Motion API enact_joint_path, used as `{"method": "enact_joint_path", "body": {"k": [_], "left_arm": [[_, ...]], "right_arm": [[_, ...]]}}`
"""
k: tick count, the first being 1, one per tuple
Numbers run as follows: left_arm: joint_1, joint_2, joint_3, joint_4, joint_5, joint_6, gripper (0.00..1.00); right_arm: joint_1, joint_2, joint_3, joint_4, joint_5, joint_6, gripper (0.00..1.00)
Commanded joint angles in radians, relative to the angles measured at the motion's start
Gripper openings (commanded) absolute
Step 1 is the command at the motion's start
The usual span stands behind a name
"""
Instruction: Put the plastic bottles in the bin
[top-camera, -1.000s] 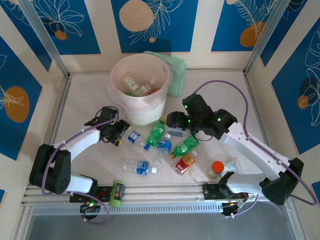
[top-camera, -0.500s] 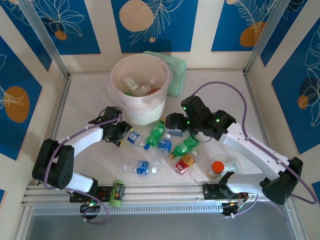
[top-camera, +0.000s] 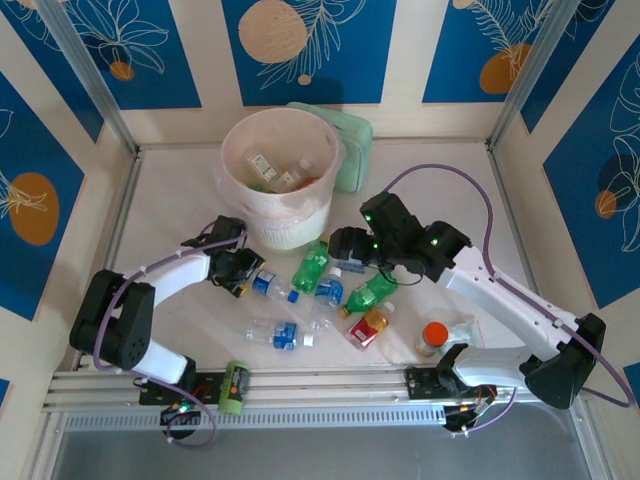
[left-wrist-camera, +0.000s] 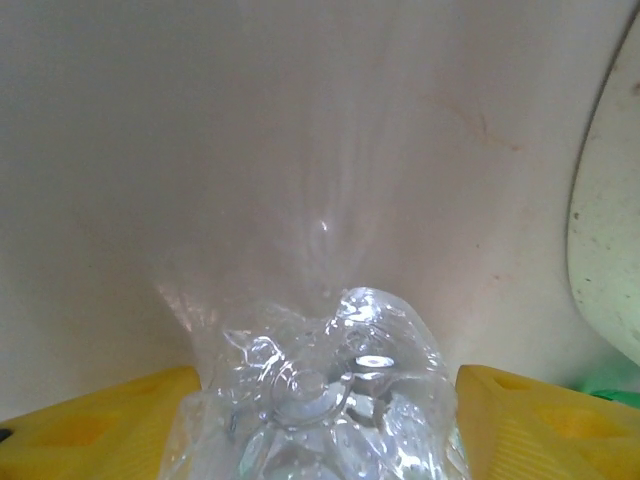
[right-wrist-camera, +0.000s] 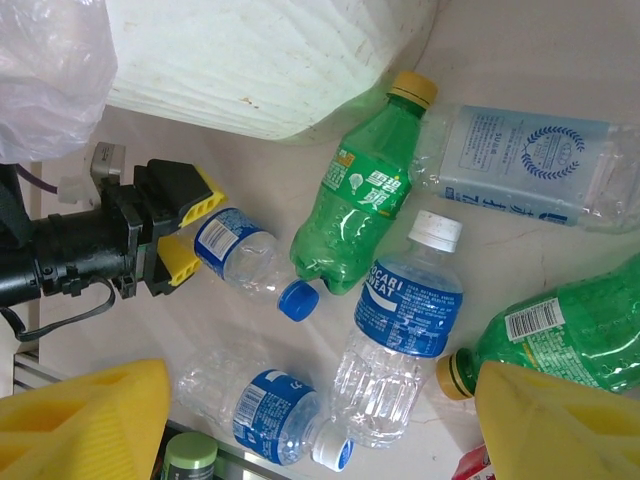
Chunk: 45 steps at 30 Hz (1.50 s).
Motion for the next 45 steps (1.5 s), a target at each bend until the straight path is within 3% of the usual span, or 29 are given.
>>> {"method": "enact_joint_path", "body": {"k": [1, 16, 30, 37, 45], "left_arm": [[-0.011, 0.012, 0.005, -0.027, -0.016, -0.016, 0.65], [-0.011, -0.034, 0.002, -0.013, 0.022, -0.024, 0.55], [-0.010, -0.371, 0.090, -0.226, 0.021, 0.086, 0.55], [-0.009, -0.461, 0.197, -0.202, 0.083, 0.074, 0.55], [-0.008, -0.453, 0.319, -0.098, 0.153, 0.082, 0.55]], "right_arm": [[0.012, 0.002, -0.015, -0.002, 0.008, 0.018, 0.80], [0.016, -0.004, 0.016, -0.015, 0.027, 0.004, 0.77], [0.048, 0.071, 0.100, 0.020, -0.054, -0.056, 0.75], [0.098, 0.120, 0.181, 0.043, -0.110, -0.100, 0.61], [0.098, 0.123, 0.224, 0.128, -0.288, -0.128, 0.48]]}}
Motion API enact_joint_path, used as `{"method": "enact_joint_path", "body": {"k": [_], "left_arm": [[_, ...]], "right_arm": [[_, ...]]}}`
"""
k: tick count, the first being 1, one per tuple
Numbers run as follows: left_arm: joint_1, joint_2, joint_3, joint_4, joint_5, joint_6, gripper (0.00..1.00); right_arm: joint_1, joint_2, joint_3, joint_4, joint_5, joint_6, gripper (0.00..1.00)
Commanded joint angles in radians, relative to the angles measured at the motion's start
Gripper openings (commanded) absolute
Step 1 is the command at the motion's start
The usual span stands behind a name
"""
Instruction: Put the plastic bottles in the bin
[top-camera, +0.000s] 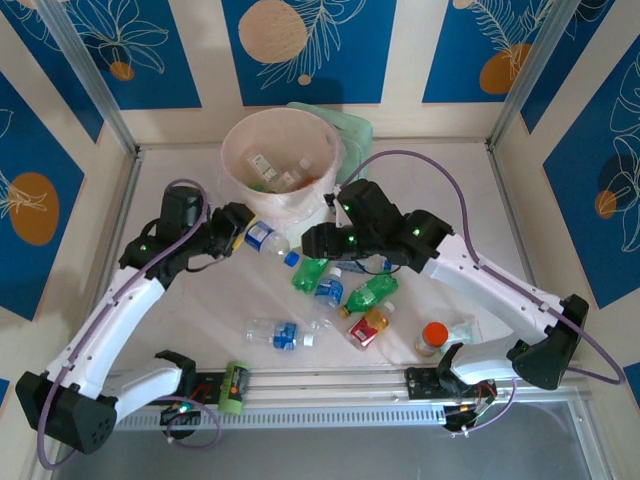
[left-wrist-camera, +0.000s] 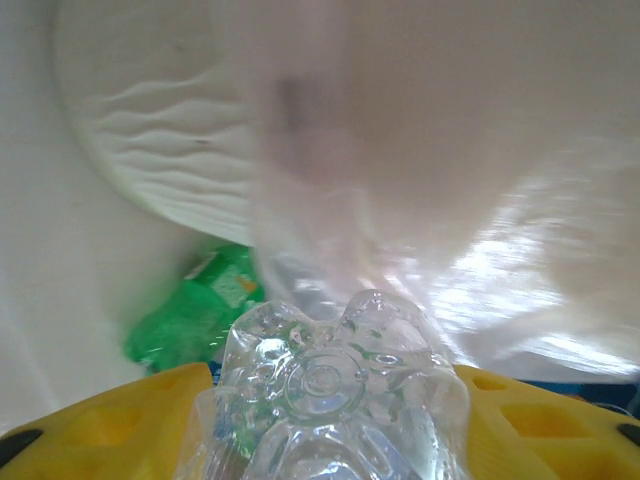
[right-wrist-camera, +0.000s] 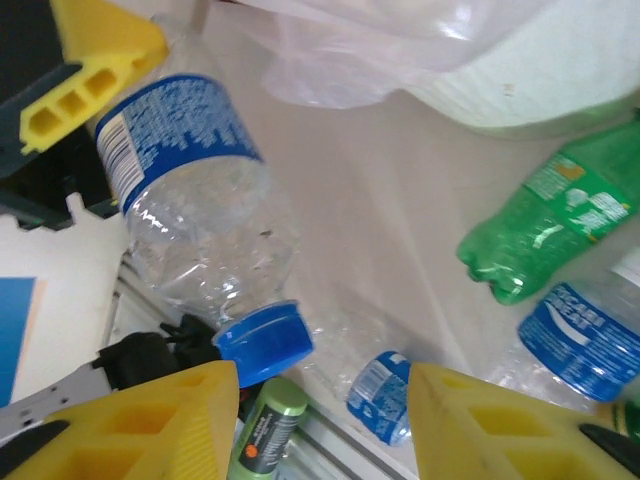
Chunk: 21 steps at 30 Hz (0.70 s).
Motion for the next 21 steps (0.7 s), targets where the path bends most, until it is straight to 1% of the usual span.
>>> {"method": "enact_joint_path", "body": {"k": [1, 4, 10, 15, 16, 21], "left_arm": [[-0.006, -0.002, 0.040, 0.084, 0.070, 0.001, 0.55], [-0.006, 0.000, 0.044, 0.150, 0.099, -0.018, 0.55], [-0.006, 0.002, 0.051, 0.275, 0.160, -0.050, 0.55], [-0.005, 0.003, 0.051, 0.348, 0.190, -0.073, 0.55], [-0.005, 0.005, 0.049, 0.360, 0.194, -0.078, 0.55], [-0.006, 0.013, 0.042, 0.375, 0.207, -0.080, 0.54]], "right_arm": [[0.005, 0.002, 0.045, 0.051, -0.117, -0.024, 0.49], [0.003, 0.002, 0.053, 0.053, -0.132, -0.022, 0.52], [-0.025, -0.007, 0.034, 0.071, -0.155, -0.006, 0.52], [-0.029, -0.010, 0.024, 0.098, -0.185, -0.002, 0.53], [-0.029, -0.013, 0.020, 0.103, -0.186, 0.000, 0.52], [-0.035, -0.024, 0.015, 0.113, -0.187, 0.001, 0.44]]}}
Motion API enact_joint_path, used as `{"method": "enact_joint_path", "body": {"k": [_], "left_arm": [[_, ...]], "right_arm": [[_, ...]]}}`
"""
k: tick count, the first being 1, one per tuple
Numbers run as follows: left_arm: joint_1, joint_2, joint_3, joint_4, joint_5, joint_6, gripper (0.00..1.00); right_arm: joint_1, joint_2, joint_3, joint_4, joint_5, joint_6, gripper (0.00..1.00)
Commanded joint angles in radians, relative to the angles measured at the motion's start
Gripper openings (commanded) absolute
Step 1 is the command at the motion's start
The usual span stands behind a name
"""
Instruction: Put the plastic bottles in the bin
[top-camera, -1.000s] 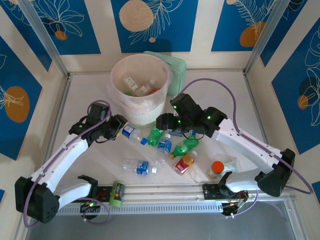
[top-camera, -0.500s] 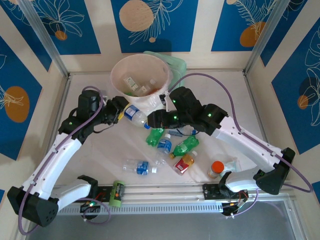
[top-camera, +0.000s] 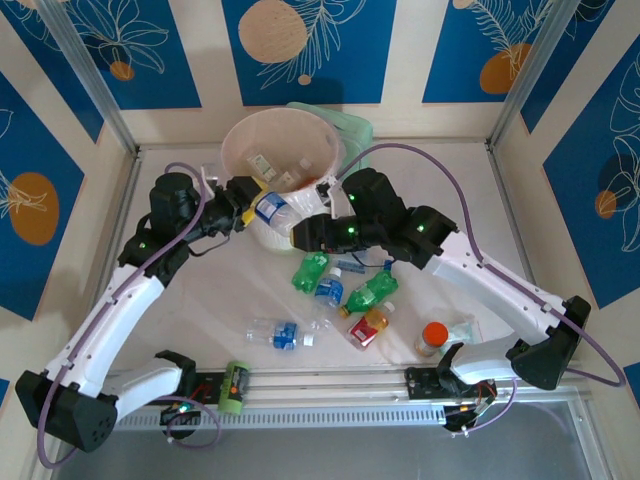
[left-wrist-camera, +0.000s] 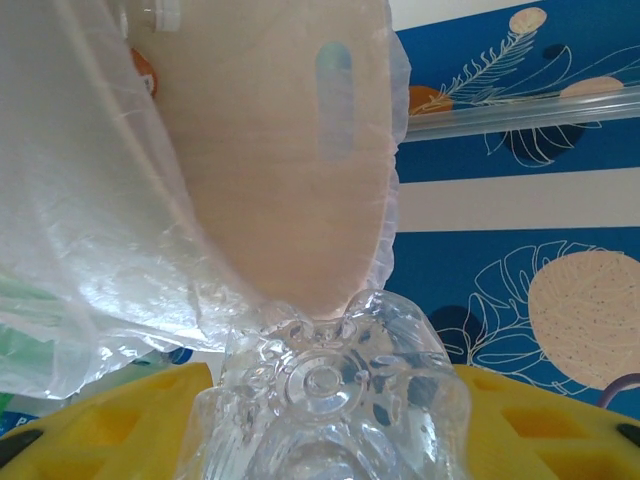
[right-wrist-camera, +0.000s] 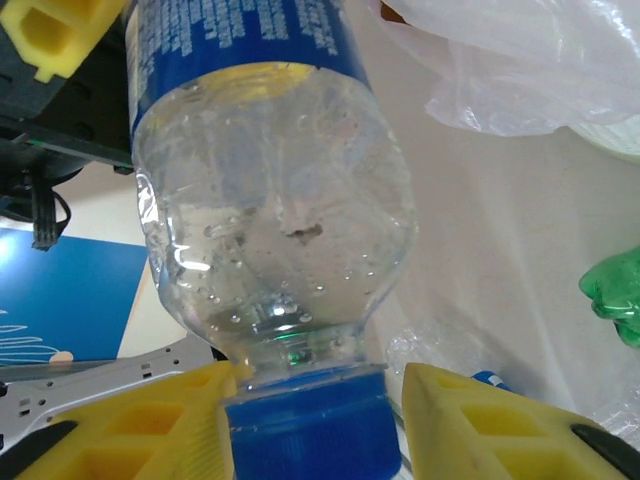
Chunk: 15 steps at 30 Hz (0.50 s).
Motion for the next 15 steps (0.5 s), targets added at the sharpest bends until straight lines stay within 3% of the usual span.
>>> {"method": "enact_joint_path", "body": {"k": [1, 8, 12, 13, 15], "left_arm": [[-0.005, 0.003, 0.024, 0.063, 0.043, -0.018, 0.54], [-0.006, 0.006, 0.012, 0.077, 0.045, -0.018, 0.56], [-0.005, 0.009, 0.050, 0.075, 0.032, 0.033, 0.81], [-0.006, 0.010, 0.079, 0.053, 0.021, 0.069, 0.98], [-0.005, 0.017, 0.155, -0.027, -0.011, 0.157, 1.00]], "right_arm": [[-0.009, -0.026, -0.010, 0.007, -0.023, -0.003, 0.41], [-0.014, -0.033, -0.005, 0.004, -0.014, -0.007, 0.24], [-0.028, -0.030, 0.029, -0.011, -0.001, -0.020, 0.19], [-0.034, -0.028, 0.043, -0.014, 0.001, -0.025, 0.19], [-0.047, -0.022, 0.078, -0.022, 0.006, -0.038, 0.19]]}}
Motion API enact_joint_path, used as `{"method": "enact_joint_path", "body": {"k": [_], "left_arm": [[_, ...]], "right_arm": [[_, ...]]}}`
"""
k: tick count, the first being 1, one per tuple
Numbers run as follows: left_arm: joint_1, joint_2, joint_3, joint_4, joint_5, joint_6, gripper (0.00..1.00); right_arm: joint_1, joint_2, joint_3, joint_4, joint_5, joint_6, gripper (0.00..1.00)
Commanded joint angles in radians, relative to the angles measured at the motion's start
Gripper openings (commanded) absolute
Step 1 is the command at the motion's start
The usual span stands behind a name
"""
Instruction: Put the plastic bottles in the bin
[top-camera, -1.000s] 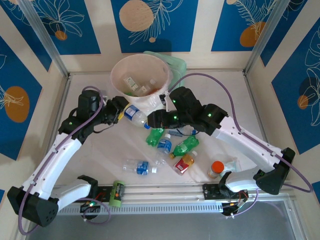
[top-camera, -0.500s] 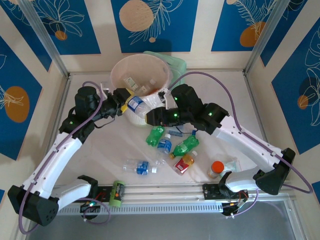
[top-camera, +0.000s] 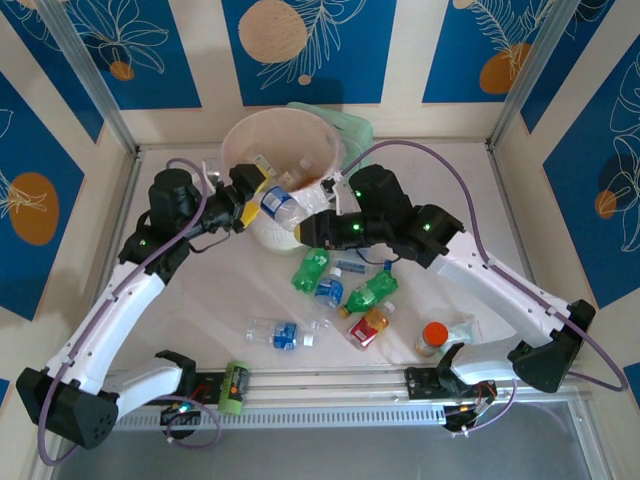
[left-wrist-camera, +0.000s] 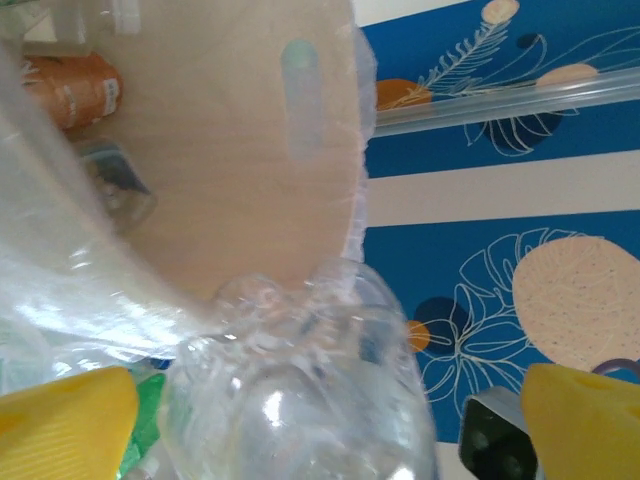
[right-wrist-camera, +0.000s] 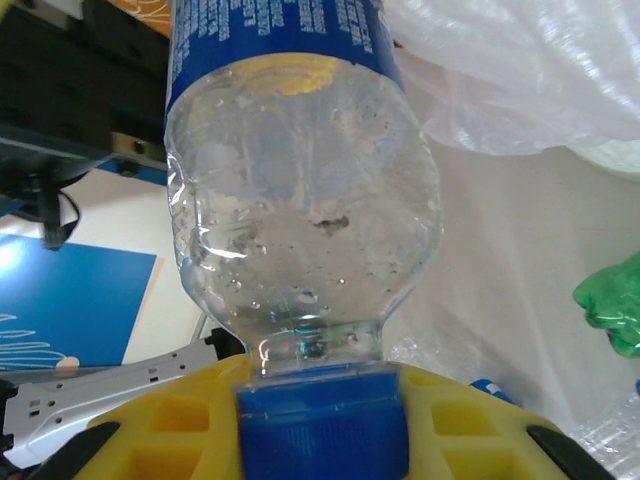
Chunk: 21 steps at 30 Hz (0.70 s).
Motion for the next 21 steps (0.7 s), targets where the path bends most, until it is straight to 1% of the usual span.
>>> {"method": "enact_joint_path", "body": {"k": [1, 5, 7, 9, 12, 16, 18, 20, 21], "left_arm": [[-0.005, 0.000, 0.149, -0.085, -0.049, 0.166, 1.00], [-0.005, -0.007, 0.255, -0.258, -0.186, 0.303, 1.00], [-0.003, -0.015, 0.278, -0.332, -0.256, 0.333, 1.00], [0.002, -0.027, 0.274, -0.368, -0.294, 0.349, 1.00], [0.011, -0.046, 0.236, -0.364, -0.299, 0.352, 0.98], [0.014, -0.054, 0.185, -0.363, -0.298, 0.330, 0.90], [0.016, -0.048, 0.168, -0.368, -0.293, 0.324, 0.88], [0.015, -0.047, 0.151, -0.366, -0.288, 0.325, 0.88], [0.015, -0.051, 0.140, -0.364, -0.291, 0.327, 0.88]], "right_arm": [[-0.025, 0.001, 0.089, -0.018, 0.019, -0.033, 0.19], [-0.068, 0.056, 0.199, -0.054, 0.043, -0.054, 0.19], [-0.094, 0.091, 0.252, -0.067, 0.043, -0.063, 0.19], [-0.112, 0.129, 0.305, -0.074, 0.045, -0.074, 0.19], [-0.143, 0.198, 0.388, -0.095, 0.044, -0.087, 0.19], [-0.181, 0.281, 0.468, -0.099, 0.037, -0.088, 0.19], [-0.195, 0.320, 0.511, -0.116, 0.046, -0.093, 0.20], [-0.207, 0.358, 0.549, -0.136, 0.052, -0.096, 0.20], [-0.213, 0.374, 0.568, -0.147, 0.059, -0.098, 0.22]]}}
